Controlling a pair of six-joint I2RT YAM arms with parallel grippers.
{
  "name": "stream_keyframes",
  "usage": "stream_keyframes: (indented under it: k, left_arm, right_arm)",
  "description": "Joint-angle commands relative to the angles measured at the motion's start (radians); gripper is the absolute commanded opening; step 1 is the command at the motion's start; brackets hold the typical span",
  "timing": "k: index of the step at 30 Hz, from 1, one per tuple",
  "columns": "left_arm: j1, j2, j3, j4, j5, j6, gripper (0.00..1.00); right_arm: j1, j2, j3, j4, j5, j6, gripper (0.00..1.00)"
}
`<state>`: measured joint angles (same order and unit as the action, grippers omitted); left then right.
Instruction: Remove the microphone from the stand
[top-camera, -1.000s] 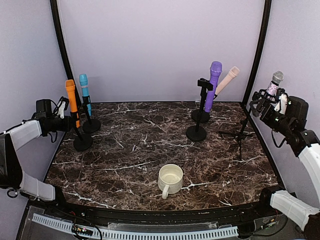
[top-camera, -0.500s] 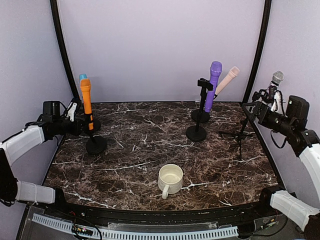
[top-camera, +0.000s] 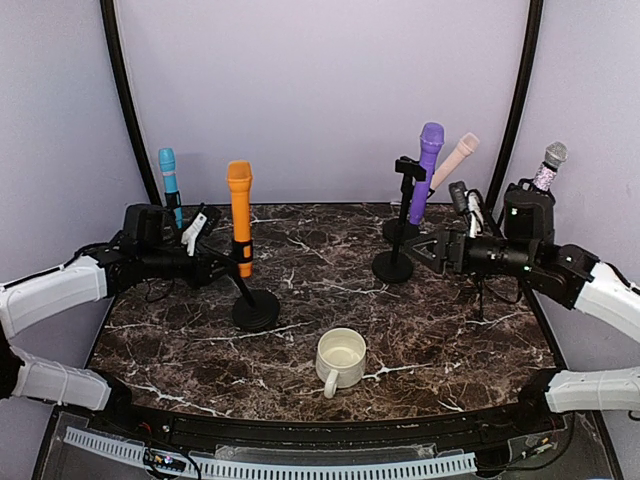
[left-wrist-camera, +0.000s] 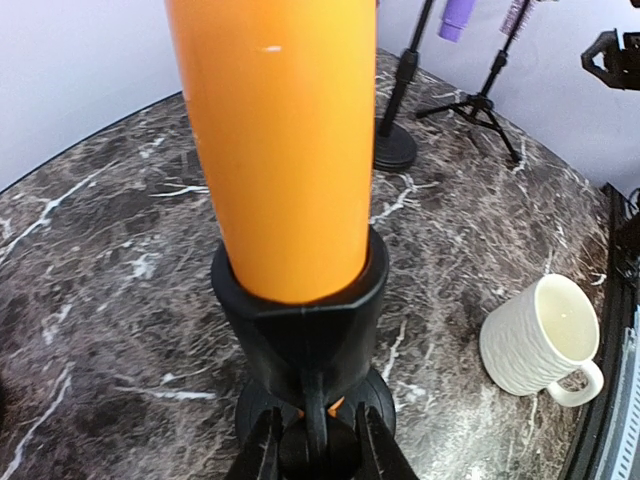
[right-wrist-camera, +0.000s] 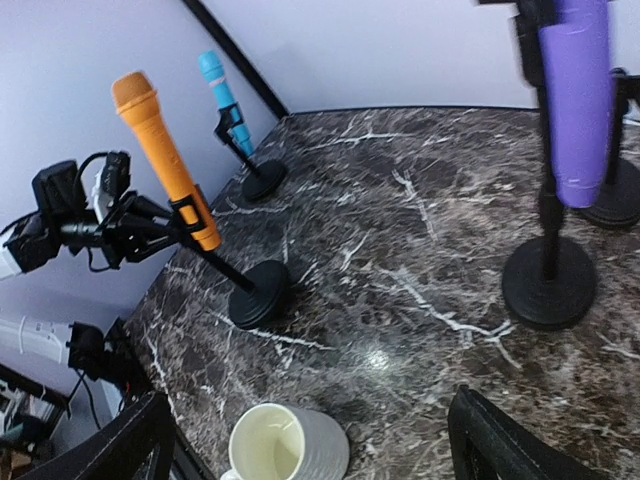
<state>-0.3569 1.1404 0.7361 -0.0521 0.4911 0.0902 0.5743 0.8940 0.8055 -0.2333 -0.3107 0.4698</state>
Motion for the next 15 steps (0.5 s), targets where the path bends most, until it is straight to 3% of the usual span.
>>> stream_keyframes:
  k: [1, 9, 15]
  left_arm:
    - [-0.104, 0.053, 0.082, 0.091, 0.029, 0.039, 0.00]
    - [-0.221, 0.066, 0.101, -0.005, -0.028, 0.153, 0.00]
    - [-0.260, 0.054, 0.077, -0.041, -0.061, 0.179, 0.00]
  right_arm:
    - [0.206, 0.101, 0.075, 0.201, 0.217, 0.057, 0.96]
    - [0.521, 0.362, 0.248, 0.323, 0.537, 0.085, 0.97]
    - [0.558, 0.479, 0.314, 0.422, 0.563, 0.193, 0.97]
